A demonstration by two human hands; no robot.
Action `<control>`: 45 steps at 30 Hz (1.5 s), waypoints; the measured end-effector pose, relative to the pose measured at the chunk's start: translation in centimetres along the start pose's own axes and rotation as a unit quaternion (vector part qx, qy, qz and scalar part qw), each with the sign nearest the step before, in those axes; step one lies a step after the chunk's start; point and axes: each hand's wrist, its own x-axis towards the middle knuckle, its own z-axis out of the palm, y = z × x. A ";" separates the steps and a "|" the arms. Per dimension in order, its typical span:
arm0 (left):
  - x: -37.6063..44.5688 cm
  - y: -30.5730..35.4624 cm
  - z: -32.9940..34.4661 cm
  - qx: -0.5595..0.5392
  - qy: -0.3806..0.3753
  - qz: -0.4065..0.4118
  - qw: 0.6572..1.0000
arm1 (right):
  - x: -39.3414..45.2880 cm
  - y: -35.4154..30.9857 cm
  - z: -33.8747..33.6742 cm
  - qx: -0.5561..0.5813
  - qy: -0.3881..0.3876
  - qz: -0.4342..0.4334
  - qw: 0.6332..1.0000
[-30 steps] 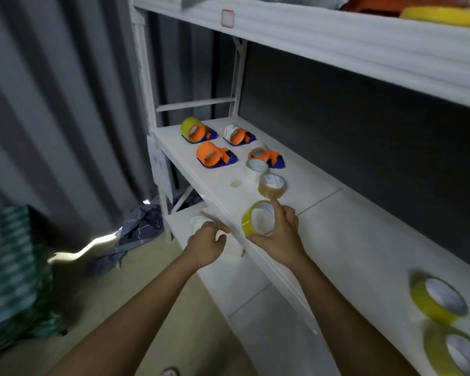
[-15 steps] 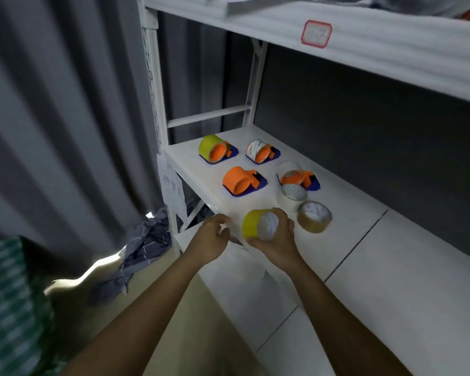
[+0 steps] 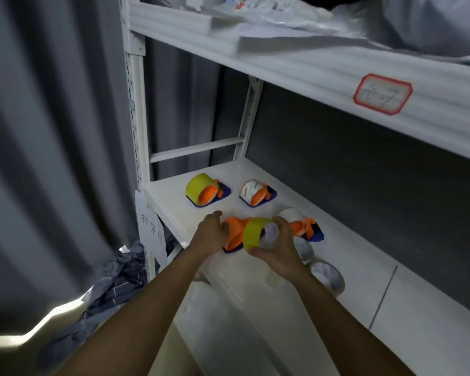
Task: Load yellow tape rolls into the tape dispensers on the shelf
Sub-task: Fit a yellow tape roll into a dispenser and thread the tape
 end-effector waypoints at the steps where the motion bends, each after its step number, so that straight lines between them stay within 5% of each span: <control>1: 0.6 0.0 0.2 0.002 -0.014 -0.007 1.000 | 0.5 0.0 0.1 -0.001 -0.004 0.005 1.000; 6: 2.3 -0.7 1.0 0.030 -0.078 -0.041 0.996 | 1.7 -0.1 0.7 0.000 -0.005 0.020 1.000; 15: 4.1 0.7 -1.8 -0.075 -0.158 -0.040 0.984 | 0.7 -2.1 1.2 0.108 0.068 0.069 0.989; 22: 4.2 1.1 -4.3 -0.235 -0.102 -0.095 0.962 | -1.5 -4.2 2.5 0.244 0.179 0.066 0.951; 28: 3.9 1.9 -5.9 -0.294 -0.055 -0.186 0.936 | -2.1 -6.5 4.6 0.292 0.178 0.047 0.939; 33: 3.1 1.1 -6.7 -0.344 -0.048 -0.130 0.929 | -1.8 -8.1 5.3 0.255 0.161 0.013 0.953; 37: 2.0 0.3 -6.8 -0.378 -0.083 -0.007 0.922 | -1.6 -9.1 5.7 0.250 0.134 -0.001 0.959; 41: 2.7 2.1 -6.8 -0.358 -0.063 -0.114 0.925 | -1.5 -9.2 6.4 0.253 0.134 -0.004 0.958; 45: 1.7 1.6 -6.6 -0.328 -0.042 -0.061 0.942 | -1.5 -9.3 6.5 0.220 0.139 -0.016 0.966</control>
